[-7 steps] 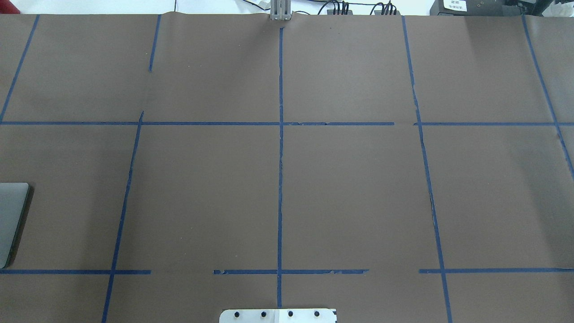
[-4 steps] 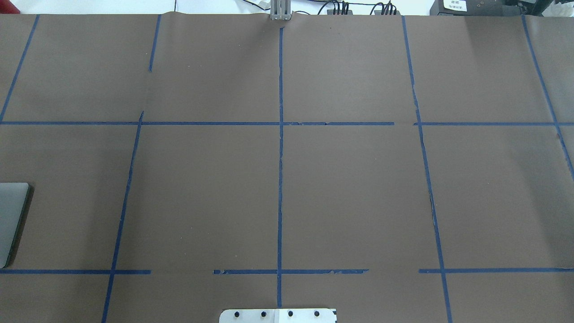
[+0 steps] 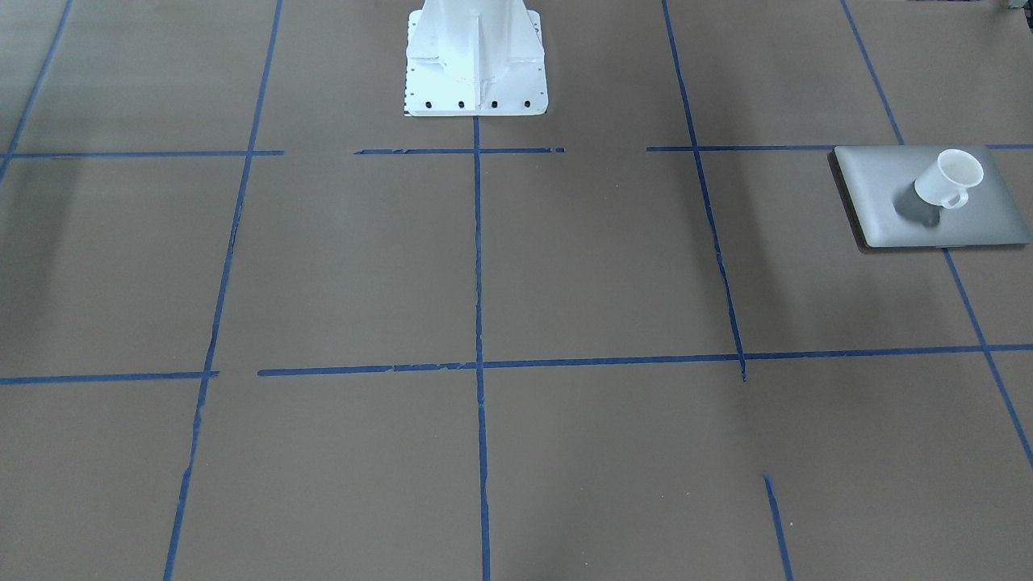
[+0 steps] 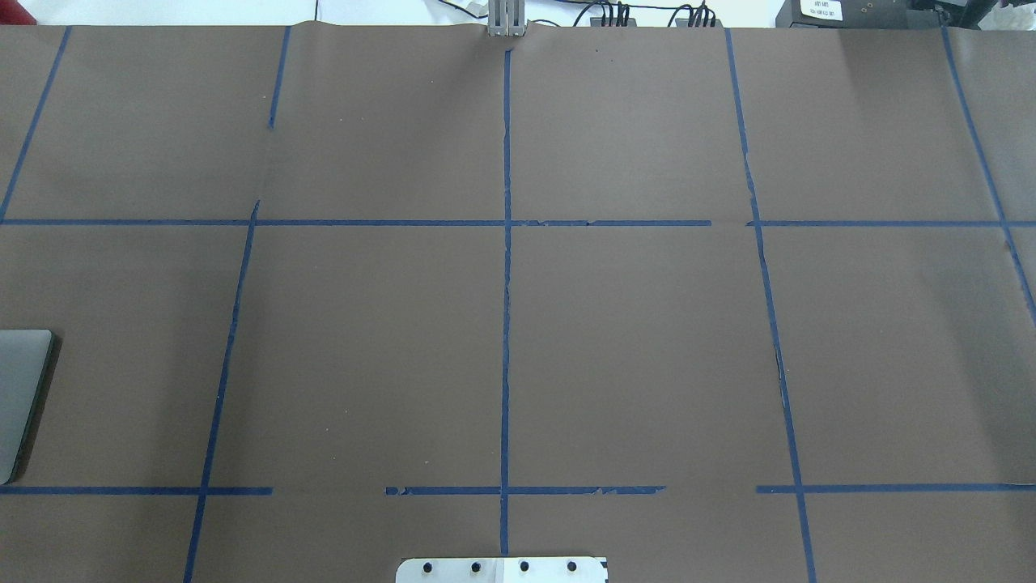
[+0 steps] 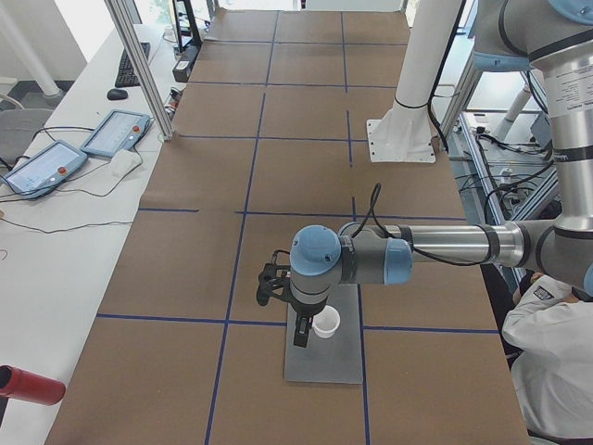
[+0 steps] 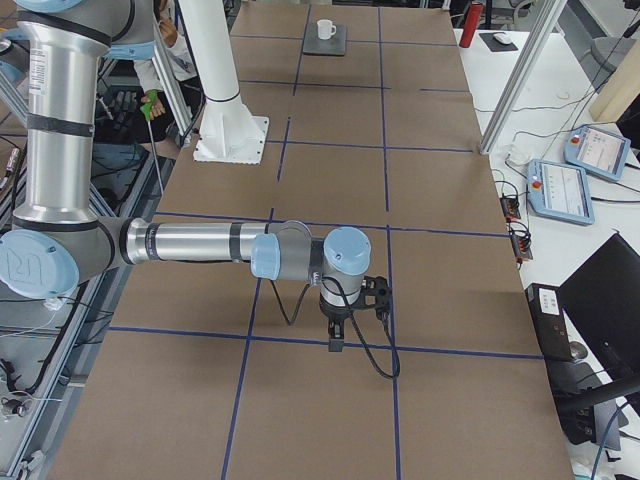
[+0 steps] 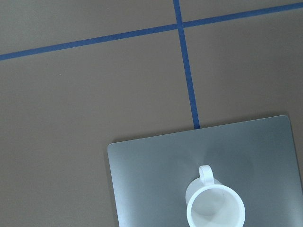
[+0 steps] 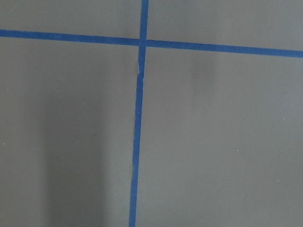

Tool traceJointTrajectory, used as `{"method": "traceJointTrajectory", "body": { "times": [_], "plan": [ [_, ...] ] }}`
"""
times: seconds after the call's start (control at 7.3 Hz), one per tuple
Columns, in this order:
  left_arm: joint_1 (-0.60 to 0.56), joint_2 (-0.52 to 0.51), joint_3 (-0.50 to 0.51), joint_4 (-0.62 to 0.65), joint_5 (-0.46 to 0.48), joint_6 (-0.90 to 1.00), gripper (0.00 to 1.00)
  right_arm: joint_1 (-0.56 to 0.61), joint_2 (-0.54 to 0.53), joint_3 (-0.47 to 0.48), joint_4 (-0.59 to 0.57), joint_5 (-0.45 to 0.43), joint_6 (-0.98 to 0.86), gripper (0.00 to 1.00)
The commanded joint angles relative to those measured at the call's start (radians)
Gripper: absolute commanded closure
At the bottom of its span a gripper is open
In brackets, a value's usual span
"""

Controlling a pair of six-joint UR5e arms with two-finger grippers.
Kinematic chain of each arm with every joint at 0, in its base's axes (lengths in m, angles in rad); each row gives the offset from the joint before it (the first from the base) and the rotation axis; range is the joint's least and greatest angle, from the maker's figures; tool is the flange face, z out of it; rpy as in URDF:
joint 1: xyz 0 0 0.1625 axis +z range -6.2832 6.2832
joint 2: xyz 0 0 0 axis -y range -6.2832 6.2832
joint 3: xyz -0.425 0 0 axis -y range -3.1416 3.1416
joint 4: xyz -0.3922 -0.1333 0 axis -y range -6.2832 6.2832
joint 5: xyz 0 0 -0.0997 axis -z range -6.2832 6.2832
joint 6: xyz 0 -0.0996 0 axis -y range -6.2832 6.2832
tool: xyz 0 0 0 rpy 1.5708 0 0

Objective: Place cup on laptop

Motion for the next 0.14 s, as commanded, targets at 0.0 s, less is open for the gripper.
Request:
{"method": "traceJointTrajectory", "body": {
  "times": [0.0],
  "plan": [
    [0.0,0.0,-0.001,0.001,0.0,-0.001,0.0,0.0,0.0,0.0,0.002,0.0,0.0,0.0]
  ]
}}
